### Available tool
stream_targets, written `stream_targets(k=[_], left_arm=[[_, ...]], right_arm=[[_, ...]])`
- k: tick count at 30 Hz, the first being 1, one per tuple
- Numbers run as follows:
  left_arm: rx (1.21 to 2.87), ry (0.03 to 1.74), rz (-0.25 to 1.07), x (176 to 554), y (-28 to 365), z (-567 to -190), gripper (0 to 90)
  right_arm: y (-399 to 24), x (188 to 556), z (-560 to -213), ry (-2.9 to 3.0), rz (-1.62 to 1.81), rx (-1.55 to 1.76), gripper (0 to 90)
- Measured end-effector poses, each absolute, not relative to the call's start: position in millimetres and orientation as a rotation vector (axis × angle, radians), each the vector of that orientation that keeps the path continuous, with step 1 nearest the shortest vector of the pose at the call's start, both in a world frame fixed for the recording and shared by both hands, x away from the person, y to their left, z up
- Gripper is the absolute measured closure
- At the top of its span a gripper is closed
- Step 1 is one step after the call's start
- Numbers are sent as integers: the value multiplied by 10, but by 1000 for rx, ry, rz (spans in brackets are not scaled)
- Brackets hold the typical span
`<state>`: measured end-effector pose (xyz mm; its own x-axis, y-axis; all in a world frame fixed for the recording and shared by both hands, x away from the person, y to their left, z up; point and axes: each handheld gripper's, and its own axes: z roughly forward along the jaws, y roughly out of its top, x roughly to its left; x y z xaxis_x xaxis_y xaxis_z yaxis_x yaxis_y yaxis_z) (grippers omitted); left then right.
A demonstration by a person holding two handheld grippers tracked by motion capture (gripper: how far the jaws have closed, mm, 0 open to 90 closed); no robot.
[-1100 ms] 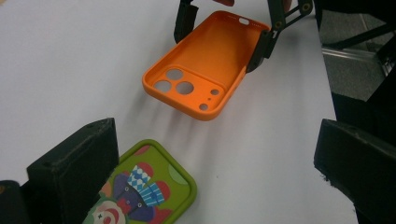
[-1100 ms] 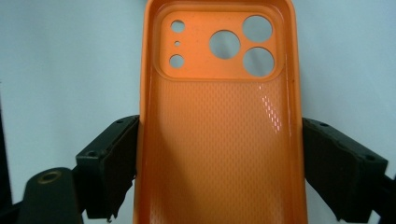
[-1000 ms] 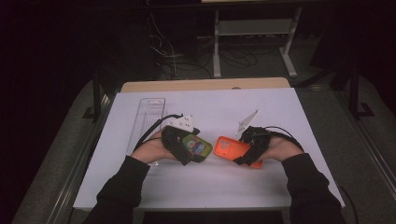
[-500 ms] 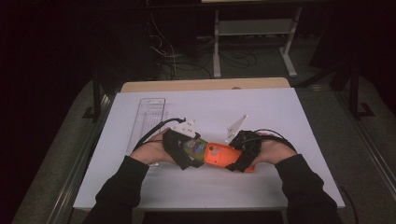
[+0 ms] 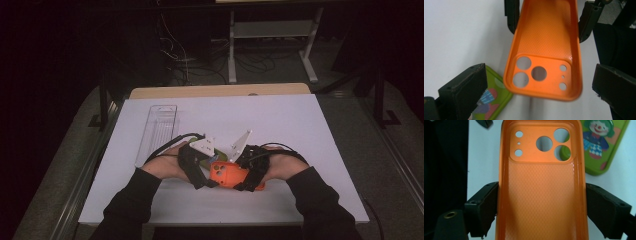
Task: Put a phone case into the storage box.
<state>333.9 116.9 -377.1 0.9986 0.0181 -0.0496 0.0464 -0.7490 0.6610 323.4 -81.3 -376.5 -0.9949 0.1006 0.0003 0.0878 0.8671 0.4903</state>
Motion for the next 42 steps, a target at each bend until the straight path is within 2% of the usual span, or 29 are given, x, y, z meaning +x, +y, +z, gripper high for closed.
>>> stream_targets(k=[11, 21, 23, 25, 42], left_arm=[[2495, 4, -87, 3300, 1086, -3874, 0], [2495, -4, -112, 3285, 1048, -3928, 0], [2489, 5, -116, 3288, 1056, -3921, 8], [2476, 11, -109, 3291, 1061, -3922, 64], [2461, -1, -142, 3308, 1070, -3941, 143]], right_arm=[[-738, 3205, -3740, 3016, 819, 114, 149], [-735, 3212, -3739, 3014, 826, 106, 149], [-733, 3211, -3741, 3018, 825, 108, 149], [-732, 3213, -3741, 3017, 828, 105, 149], [-722, 3215, -3739, 3016, 829, 100, 149]])
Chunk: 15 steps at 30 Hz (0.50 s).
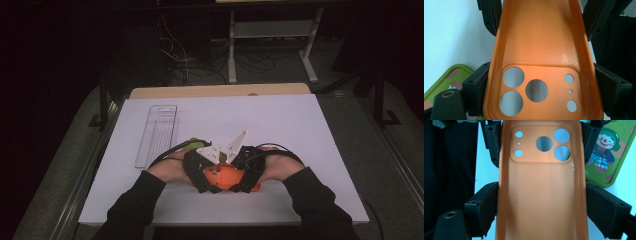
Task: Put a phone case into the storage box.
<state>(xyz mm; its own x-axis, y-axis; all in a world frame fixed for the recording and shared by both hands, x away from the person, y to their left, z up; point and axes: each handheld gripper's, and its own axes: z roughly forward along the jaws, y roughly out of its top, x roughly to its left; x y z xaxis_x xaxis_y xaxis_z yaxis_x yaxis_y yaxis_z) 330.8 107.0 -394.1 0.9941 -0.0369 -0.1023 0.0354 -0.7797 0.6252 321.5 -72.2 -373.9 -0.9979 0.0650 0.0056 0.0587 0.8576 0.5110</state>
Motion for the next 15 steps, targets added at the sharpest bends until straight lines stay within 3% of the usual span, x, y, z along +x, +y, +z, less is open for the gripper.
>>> stream_targets(k=[10, 15], left_arm=[[2458, 13, -153, 3316, 1069, -3942, 154], [2461, 42, -139, 3343, 1094, -3932, 155]], right_arm=[[-727, 3214, -3755, 3022, 839, 114, 140], [-752, 3228, -3766, 3007, 856, 151, 37]])
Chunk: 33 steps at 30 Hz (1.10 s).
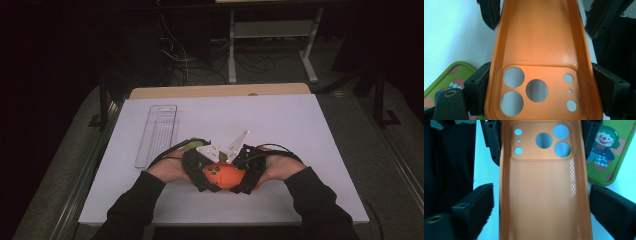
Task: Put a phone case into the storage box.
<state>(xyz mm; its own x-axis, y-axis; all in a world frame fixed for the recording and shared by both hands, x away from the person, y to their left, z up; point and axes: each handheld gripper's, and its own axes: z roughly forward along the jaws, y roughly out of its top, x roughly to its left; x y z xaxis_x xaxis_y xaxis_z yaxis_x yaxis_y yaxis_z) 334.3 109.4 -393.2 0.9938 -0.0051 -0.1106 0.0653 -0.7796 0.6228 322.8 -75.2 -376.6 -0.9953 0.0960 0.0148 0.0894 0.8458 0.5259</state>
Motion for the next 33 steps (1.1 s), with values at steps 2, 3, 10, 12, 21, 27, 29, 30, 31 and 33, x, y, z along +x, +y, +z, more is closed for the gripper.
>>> stream_targets(k=[2, 3, 10, 12, 21, 27, 29, 30, 31, 33], left_arm=[[2461, 59, -121, 3357, 1103, -3928, 155], [2469, 74, -112, 3367, 1108, -3923, 155], [2459, 172, -47, 3407, 1168, -3919, 155], [2445, 210, -44, 3413, 1175, -3921, 155], [2438, 385, 52, 3437, 1158, -3950, 155], [2425, 497, 107, 3450, 1148, -3948, 155], [2411, 527, 118, 3449, 1149, -3945, 155], [2408, 531, 121, 3456, 1153, -3942, 155], [2437, 507, 132, 3472, 1172, -3925, 155], [2419, 543, 126, 3465, 1177, -3916, 155]], right_arm=[[-791, 3257, -3745, 2976, 878, 177, 15], [-810, 3266, -3734, 2968, 892, 196, 12], [-1076, 3341, -3655, 2849, 998, 368, 13], [-1167, 3355, -3641, 2818, 1022, 418, 13], [-1463, 3325, -3645, 2687, 1105, 733, 13], [-1614, 3290, -3790, 2621, 1135, 909, 12], [-1644, 3257, -3849, 2579, 1133, 973, 12], [-1657, 3239, -3876, 2563, 1138, 994, 13], [-1670, 3225, -3904, 2548, 1135, 1010, 12], [-1686, 3192, -3958, 2516, 1143, 1068, 13]])
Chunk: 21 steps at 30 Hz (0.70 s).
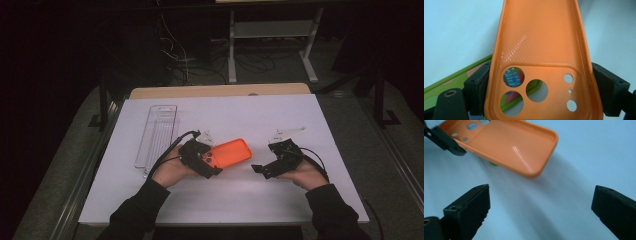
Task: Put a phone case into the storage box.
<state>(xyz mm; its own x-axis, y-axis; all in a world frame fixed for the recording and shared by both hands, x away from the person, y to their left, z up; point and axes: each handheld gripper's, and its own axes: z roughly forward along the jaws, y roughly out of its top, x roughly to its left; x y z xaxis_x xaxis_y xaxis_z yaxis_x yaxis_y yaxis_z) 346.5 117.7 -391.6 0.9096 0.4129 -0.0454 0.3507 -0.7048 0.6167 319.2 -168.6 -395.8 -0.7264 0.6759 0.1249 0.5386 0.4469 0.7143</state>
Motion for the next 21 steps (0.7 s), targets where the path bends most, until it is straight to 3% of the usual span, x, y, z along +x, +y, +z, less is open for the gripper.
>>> stream_targets(k=[11, 21], left_arm=[[2401, 567, 116, 3498, 1229, -3884, 154], [2390, 581, 106, 3481, 1210, -3897, 155]], right_arm=[[-1637, 3135, -4133, 2422, 1249, 1158, 14], [-1534, 3118, -4161, 2418, 1130, 1061, 18]])
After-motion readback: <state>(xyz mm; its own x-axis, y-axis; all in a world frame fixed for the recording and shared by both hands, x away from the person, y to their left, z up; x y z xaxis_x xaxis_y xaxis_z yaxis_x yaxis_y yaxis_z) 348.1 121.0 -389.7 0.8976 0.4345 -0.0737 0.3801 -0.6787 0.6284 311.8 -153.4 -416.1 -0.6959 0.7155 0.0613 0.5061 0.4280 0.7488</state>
